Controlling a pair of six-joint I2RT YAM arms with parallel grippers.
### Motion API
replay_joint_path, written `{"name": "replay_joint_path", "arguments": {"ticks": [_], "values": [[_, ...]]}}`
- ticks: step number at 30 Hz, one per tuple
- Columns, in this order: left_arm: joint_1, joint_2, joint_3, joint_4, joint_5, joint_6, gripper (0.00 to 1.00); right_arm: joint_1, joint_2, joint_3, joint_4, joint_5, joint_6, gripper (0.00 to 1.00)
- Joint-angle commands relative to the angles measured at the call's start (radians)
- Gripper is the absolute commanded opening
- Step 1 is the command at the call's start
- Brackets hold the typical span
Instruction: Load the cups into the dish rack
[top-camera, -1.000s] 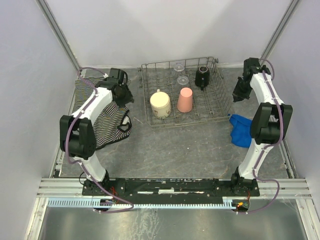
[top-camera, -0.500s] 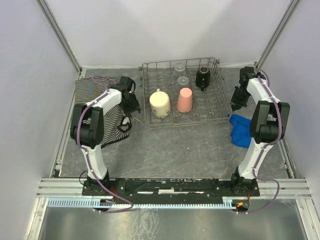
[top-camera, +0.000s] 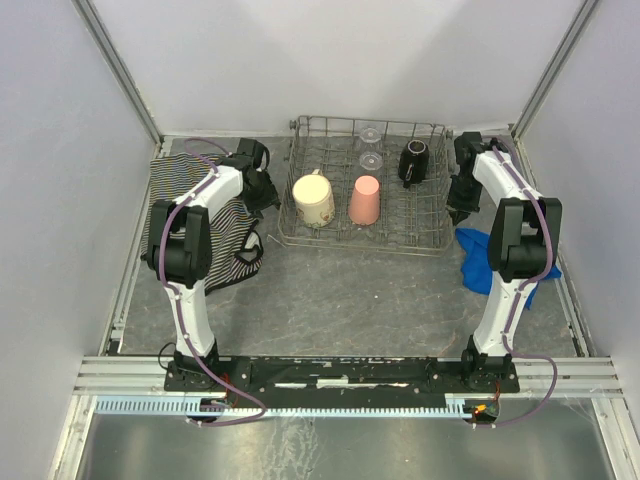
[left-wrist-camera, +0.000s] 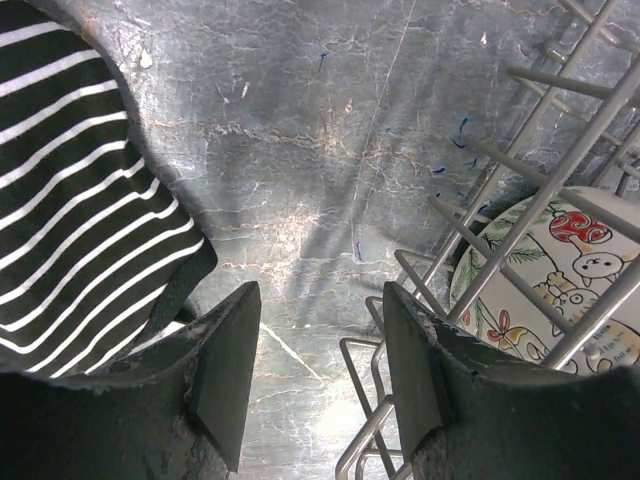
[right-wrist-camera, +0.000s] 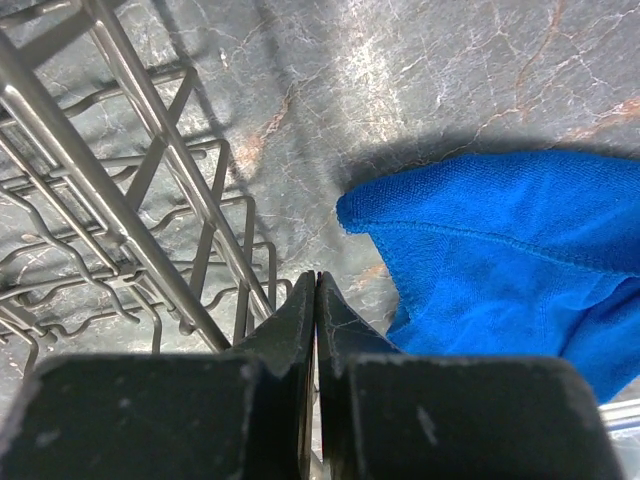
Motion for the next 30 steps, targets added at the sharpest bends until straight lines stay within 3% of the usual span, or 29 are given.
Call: {"name": "replay_joint_path", "arguments": {"ticks": [1, 10, 22, 30], "values": [[-0.02, 0.029, 0.058, 0.038, 0.058, -0.015, 0.6, 0.068, 0.051, 0.099, 0.102, -0.096, 0.061, 0.05], [-0.02, 0.048, 0.08, 0.036, 0.05, -0.006, 0.6, 0.105, 0.151, 0.275, 0.048, -0.102, 0.066, 0.05], [-0.012, 0.112, 0.219, 0.001, 0.027, 0.025, 0.61, 0.164, 0.177, 0.303, 0.045, -0.118, 0.085, 0.05], [-0.004, 0.092, 0.198, 0.002, 0.015, 0.027, 0.61, 0.175, 0.175, 0.306, 0.043, -0.104, 0.081, 0.05]]}}
